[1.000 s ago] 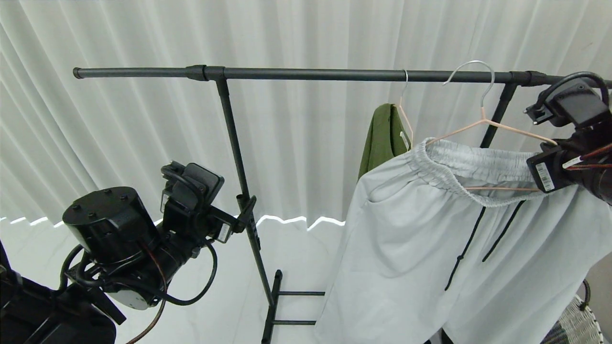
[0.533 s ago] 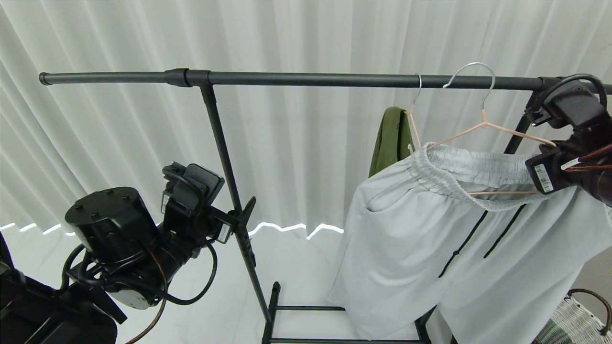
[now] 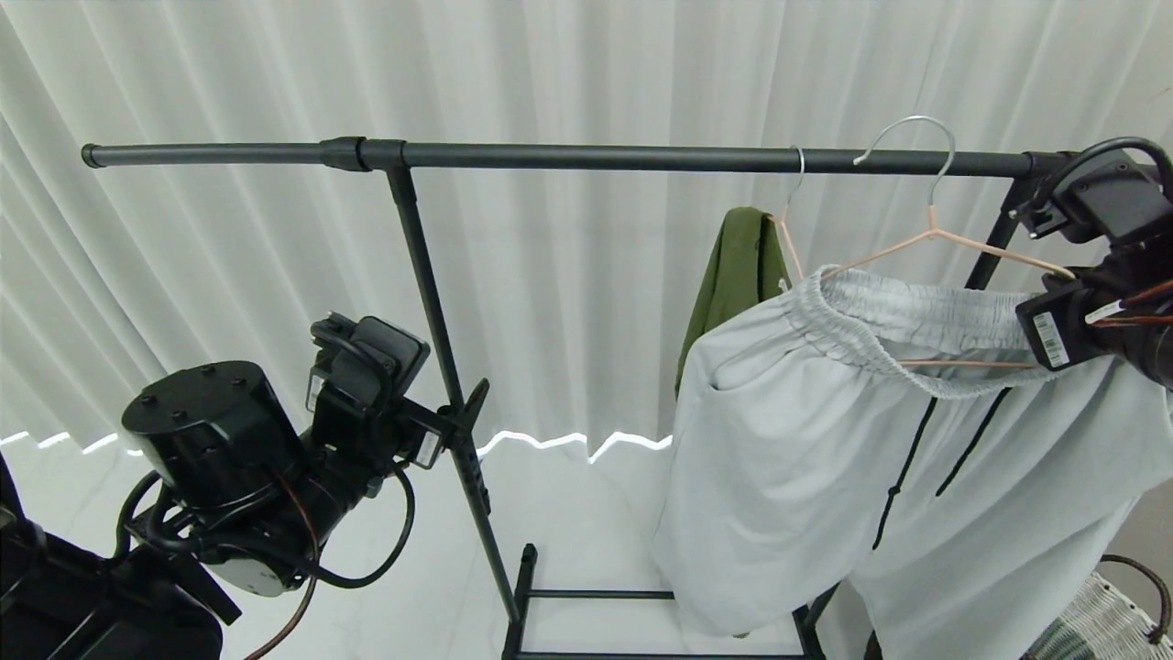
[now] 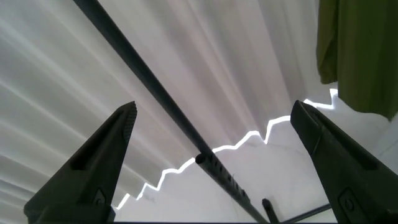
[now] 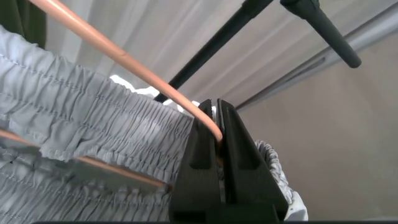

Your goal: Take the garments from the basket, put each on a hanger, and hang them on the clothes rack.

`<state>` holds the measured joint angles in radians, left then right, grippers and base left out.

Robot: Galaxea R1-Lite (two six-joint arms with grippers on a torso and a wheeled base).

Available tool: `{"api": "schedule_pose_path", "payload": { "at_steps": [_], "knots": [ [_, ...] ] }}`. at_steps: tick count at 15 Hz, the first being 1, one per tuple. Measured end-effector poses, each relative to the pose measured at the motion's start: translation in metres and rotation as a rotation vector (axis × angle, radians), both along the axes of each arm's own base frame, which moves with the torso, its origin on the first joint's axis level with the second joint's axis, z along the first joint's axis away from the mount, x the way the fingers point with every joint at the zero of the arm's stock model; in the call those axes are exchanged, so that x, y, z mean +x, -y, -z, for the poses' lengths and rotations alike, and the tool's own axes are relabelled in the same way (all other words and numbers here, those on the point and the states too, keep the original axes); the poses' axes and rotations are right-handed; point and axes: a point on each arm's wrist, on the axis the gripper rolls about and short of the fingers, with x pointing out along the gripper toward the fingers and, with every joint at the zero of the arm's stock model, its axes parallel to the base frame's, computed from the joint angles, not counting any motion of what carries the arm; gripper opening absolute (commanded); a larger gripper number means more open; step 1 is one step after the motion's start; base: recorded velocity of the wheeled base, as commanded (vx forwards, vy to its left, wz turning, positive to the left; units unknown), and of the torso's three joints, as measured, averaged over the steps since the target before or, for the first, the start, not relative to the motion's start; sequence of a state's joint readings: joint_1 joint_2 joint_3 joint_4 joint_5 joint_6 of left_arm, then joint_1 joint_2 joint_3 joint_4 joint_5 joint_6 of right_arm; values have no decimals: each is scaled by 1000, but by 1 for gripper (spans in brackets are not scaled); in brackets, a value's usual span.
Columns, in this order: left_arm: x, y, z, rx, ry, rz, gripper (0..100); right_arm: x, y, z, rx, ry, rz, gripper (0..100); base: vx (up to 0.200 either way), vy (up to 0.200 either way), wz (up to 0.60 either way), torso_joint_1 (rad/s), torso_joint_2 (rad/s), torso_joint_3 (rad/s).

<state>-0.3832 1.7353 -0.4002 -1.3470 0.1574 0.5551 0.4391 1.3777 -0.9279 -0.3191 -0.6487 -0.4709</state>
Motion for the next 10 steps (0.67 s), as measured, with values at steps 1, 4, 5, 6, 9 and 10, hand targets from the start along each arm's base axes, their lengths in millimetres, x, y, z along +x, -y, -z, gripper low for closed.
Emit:
{"api": "schedule_pose_path", "payload": {
  "at_steps": [1, 4, 5, 6, 9, 10],
  "knots": [
    [0, 0, 0, 1, 0, 0, 100, 0, 0, 0, 1, 2, 2, 0, 0, 200, 0, 7, -2, -2],
    [1, -3, 0, 0, 2, -11, 100, -1, 0, -1, 2, 3, 0, 0, 0, 200, 0, 4, 4, 2],
    [1, -2, 0, 0, 2, -9, 100, -1, 1, -1, 2, 4, 1, 0, 0, 0, 0, 0, 0, 0],
    [1, -3, -1, -1, 3, -10, 100, -1, 1, -1, 2, 4, 1, 0, 0, 0, 0, 0, 0, 0],
    [2, -3, -1, -2, 3, -6, 100, -2, -1, -6, 4, 17, -10, 0, 0, 0, 0, 0, 0, 0],
    [1, -2, -1, -2, 3, -5, 100, -2, -3, -9, 7, 25, -10, 0, 0, 0, 0, 0, 0, 0]
  ]
}}
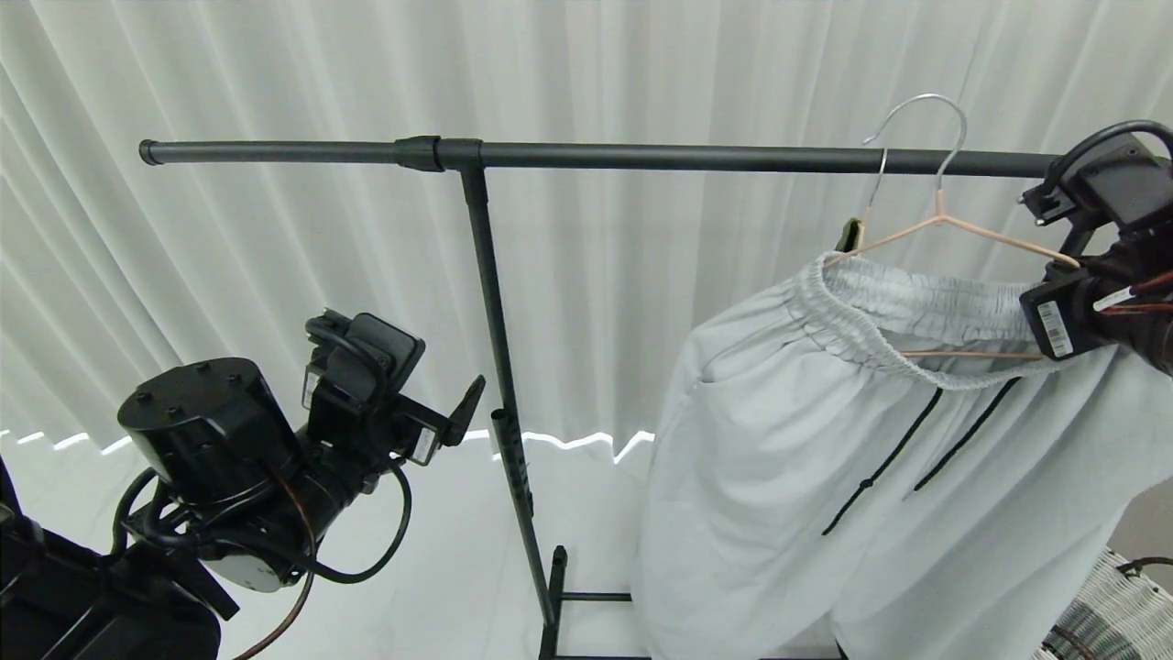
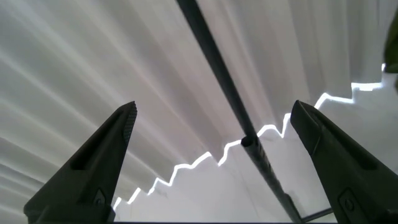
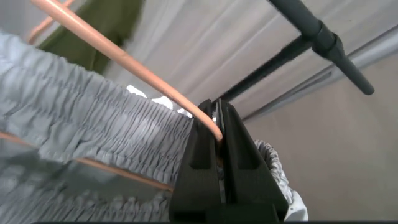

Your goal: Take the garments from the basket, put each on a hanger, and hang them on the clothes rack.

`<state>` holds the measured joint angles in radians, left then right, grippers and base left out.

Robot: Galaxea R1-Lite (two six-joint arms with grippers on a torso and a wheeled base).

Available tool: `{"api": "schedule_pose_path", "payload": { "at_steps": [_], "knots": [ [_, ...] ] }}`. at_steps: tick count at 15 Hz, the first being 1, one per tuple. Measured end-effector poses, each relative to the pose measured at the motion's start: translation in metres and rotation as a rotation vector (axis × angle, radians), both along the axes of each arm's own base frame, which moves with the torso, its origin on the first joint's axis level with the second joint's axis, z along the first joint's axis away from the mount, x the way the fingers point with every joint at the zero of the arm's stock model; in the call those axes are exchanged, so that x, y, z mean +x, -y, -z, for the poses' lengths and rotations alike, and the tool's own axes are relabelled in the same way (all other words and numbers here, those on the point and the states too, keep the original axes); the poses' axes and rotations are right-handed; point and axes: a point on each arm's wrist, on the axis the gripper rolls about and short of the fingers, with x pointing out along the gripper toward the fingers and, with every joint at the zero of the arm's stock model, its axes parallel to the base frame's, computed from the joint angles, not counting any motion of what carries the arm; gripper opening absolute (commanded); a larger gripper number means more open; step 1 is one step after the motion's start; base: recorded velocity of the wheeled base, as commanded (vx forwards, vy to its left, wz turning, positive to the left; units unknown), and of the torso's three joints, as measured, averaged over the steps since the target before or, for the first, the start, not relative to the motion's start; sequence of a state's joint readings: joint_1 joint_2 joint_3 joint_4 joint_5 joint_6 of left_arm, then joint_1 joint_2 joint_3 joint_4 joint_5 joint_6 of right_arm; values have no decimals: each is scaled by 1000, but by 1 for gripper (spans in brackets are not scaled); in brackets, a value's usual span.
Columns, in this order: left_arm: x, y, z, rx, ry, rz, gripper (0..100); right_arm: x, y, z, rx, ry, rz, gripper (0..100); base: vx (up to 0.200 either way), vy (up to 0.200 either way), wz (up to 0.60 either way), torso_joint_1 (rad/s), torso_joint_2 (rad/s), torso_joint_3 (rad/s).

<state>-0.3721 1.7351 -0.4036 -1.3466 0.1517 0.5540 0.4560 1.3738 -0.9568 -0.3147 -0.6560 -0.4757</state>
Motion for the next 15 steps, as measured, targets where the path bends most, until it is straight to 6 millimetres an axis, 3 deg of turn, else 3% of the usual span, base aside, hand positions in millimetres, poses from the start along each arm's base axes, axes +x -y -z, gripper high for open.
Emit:
{"api": "schedule_pose_path", "payload": {
  "at_steps": [6, 11, 15],
  "knots": [
    [0, 0, -1, 0, 7, -3, 100, 15, -20, -13, 12, 32, -8, 0, 0, 0, 0, 0, 0, 0],
    [0, 0, -1, -1, 6, -5, 100, 50, -40, -27, 25, 68, 61, 0, 0, 0, 0, 0, 0, 0],
    [0, 0, 0, -6, 2, -5, 100, 77, -54, -17, 7, 48, 131, 0, 0, 0, 0, 0, 0, 0]
  ]
}}
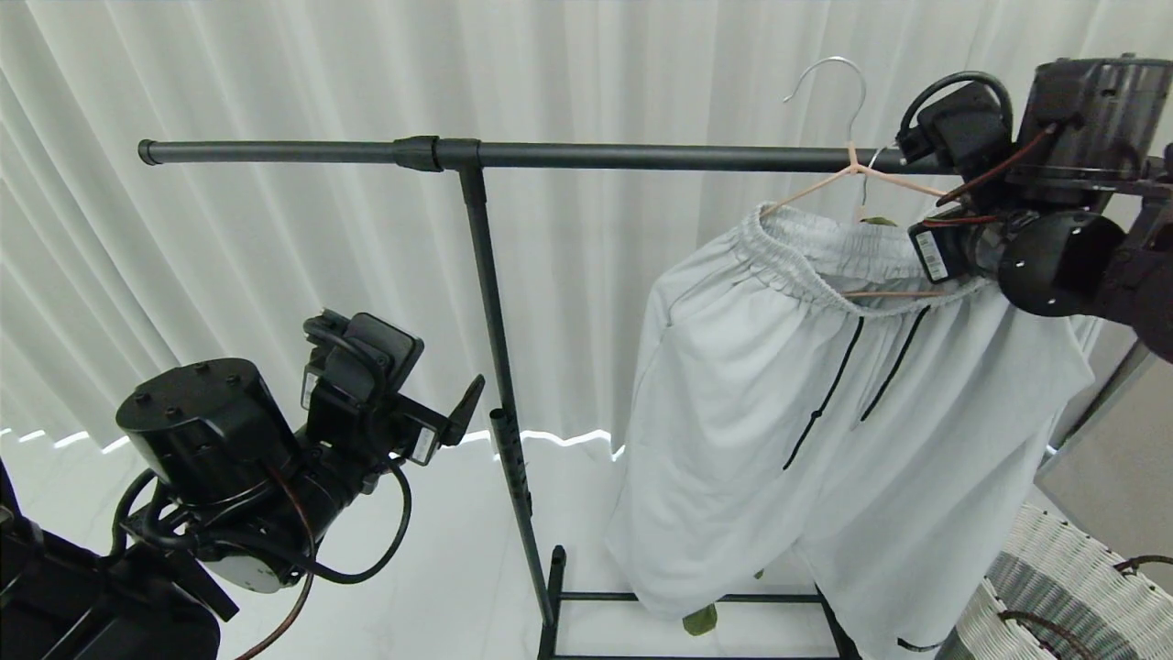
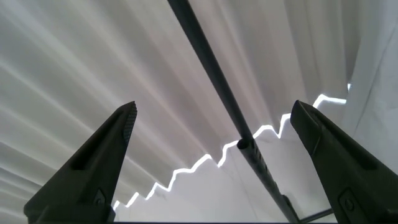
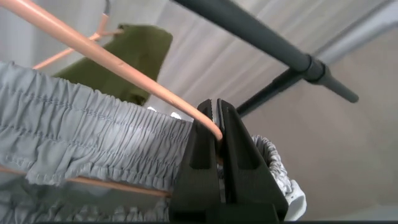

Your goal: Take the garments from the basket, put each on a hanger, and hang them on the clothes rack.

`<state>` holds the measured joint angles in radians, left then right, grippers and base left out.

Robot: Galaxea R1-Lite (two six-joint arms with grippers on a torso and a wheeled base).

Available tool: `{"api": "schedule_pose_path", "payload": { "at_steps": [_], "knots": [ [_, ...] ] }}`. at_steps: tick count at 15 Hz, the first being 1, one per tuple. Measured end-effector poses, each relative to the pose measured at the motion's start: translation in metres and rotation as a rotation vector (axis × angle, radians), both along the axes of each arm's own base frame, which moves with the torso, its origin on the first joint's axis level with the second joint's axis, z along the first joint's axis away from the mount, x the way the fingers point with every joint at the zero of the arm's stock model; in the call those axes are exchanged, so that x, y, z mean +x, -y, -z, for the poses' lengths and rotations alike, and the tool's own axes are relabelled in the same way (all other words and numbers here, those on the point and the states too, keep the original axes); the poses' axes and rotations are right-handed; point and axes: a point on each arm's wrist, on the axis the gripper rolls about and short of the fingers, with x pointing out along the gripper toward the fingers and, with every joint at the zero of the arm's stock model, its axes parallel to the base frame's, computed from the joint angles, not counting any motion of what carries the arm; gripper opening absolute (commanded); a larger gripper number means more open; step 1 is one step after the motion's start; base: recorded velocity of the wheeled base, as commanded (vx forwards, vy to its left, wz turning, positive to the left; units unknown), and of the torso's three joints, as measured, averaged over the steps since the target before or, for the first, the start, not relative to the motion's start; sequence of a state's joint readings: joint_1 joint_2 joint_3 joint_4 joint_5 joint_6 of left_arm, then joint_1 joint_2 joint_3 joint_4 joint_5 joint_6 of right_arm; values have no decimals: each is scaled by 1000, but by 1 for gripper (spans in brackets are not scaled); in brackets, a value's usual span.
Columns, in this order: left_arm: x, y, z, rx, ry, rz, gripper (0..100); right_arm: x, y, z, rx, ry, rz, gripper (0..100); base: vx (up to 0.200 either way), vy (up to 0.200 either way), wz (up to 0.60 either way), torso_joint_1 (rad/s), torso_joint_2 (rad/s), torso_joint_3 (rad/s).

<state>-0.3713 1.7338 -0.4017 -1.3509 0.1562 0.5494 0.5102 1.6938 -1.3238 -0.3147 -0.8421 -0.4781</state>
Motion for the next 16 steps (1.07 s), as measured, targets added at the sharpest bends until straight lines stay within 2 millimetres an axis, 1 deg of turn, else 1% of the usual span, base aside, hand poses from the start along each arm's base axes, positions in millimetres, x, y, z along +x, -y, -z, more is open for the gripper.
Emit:
{"api": "schedule_pose_path", "payload": {
  "at_steps": [3, 7, 13, 16],
  "knots": [
    [0, 0, 0, -2, -2, 0, 100, 18, -8, 9, -11, -19, 13, 0, 0, 0, 0, 0, 0, 0],
    [0, 0, 1, -2, -4, 0, 100, 37, -15, 13, -10, -14, 50, 0, 0, 0, 0, 0, 0, 0],
    [-4, -1, 6, 5, -26, 1, 100, 52, -13, 24, -25, -33, 124, 0, 0, 0, 0, 0, 0, 0],
    [-5, -2, 7, 5, -25, 2, 100, 58, -13, 25, -24, -30, 145, 0, 0, 0, 0, 0, 0, 0]
  ]
}}
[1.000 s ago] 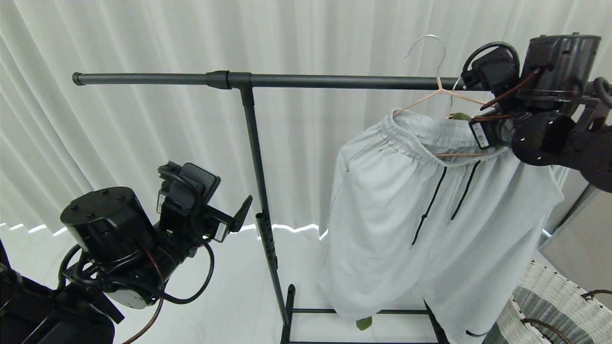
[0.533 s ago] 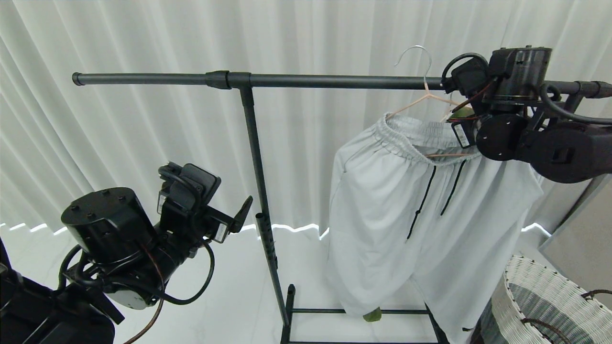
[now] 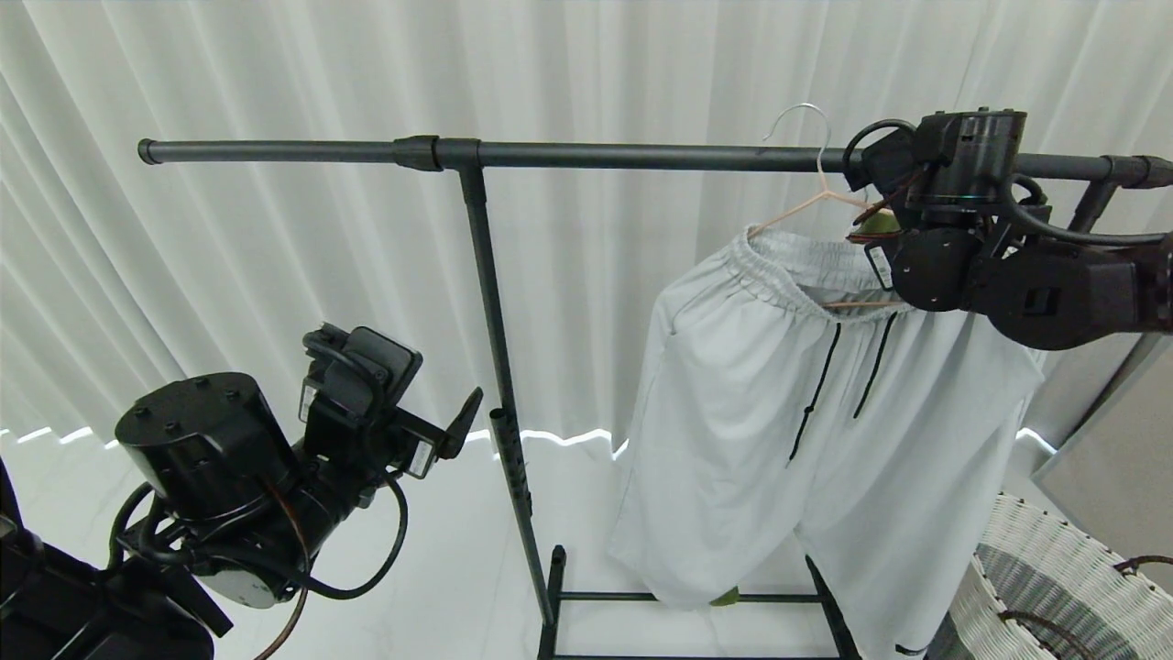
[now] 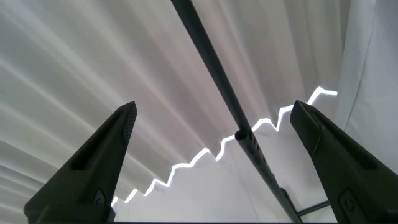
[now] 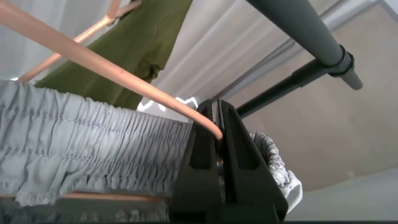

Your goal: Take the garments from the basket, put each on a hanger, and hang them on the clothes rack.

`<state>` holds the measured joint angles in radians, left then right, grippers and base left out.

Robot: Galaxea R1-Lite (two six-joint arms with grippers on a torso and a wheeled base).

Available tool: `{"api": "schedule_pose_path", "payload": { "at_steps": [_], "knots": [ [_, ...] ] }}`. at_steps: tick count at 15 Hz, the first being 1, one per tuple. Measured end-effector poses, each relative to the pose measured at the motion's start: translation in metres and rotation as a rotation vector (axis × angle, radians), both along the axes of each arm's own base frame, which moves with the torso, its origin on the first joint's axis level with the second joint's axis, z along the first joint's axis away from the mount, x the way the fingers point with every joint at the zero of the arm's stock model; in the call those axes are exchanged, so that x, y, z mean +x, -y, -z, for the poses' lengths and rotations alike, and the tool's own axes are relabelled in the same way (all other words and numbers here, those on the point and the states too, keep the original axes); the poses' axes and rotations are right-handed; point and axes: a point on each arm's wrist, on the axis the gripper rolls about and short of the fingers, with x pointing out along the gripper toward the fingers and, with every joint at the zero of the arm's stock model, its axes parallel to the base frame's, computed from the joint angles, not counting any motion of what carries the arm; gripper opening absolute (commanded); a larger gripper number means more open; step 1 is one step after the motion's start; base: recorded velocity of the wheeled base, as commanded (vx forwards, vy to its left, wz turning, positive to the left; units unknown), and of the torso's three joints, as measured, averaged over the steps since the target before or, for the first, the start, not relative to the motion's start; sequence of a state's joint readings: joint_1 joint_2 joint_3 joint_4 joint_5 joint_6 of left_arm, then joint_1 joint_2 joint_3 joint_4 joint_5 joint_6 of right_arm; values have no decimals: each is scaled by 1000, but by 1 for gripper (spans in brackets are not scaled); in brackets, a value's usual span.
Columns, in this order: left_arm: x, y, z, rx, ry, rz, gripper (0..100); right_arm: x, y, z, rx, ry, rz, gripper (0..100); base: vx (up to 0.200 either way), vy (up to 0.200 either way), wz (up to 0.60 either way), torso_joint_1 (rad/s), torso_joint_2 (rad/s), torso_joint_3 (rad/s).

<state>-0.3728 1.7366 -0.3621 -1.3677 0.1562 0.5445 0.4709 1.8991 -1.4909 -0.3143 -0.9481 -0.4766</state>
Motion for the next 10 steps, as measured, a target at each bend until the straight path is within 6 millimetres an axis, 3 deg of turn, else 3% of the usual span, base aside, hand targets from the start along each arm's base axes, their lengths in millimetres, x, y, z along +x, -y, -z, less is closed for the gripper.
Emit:
{"api": "schedule_pose_path", "payload": {
  "at_steps": [10],
  "knots": [
    [0, 0, 1, 1, -2, 0, 100, 18, -9, 14, -12, -17, 25, 0, 0, 0, 0, 0, 0, 0]
  ]
}}
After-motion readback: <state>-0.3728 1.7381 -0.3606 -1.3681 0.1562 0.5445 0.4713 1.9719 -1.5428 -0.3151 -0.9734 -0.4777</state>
